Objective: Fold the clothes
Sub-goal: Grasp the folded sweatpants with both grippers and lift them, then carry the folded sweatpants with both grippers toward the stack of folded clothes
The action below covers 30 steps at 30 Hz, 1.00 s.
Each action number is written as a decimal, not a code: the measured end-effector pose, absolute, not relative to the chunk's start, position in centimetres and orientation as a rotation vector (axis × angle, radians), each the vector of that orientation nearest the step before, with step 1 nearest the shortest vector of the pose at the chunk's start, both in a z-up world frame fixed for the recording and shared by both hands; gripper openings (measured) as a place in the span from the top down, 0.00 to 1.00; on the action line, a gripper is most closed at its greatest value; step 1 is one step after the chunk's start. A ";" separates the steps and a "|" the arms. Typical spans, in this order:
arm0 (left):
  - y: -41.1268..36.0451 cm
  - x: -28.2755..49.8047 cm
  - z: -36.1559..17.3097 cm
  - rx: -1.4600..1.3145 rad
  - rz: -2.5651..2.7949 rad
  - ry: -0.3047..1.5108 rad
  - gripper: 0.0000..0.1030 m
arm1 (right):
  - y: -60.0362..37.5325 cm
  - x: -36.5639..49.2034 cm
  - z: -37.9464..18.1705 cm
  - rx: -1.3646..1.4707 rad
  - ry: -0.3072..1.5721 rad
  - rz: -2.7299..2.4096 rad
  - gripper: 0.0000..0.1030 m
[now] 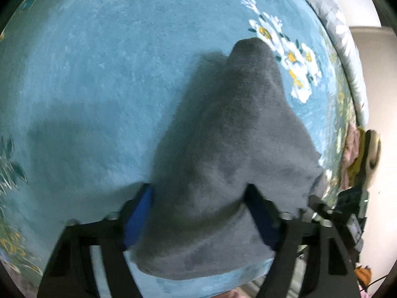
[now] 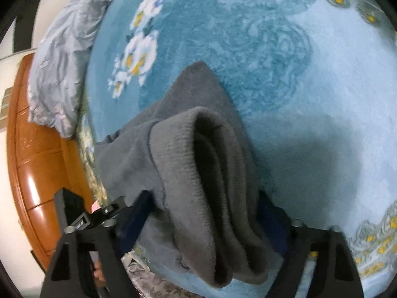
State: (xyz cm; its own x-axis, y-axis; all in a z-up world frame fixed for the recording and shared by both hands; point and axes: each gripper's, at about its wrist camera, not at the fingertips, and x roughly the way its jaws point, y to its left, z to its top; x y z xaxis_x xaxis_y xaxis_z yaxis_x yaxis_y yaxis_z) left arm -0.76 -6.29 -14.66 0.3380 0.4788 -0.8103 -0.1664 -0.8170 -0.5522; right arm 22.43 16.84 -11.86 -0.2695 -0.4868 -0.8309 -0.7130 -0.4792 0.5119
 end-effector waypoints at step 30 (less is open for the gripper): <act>-6.7 5.7 11.6 -1.644 1.909 -0.475 0.71 | 22.3 21.5 14.8 -1.650 1.363 2.452 0.67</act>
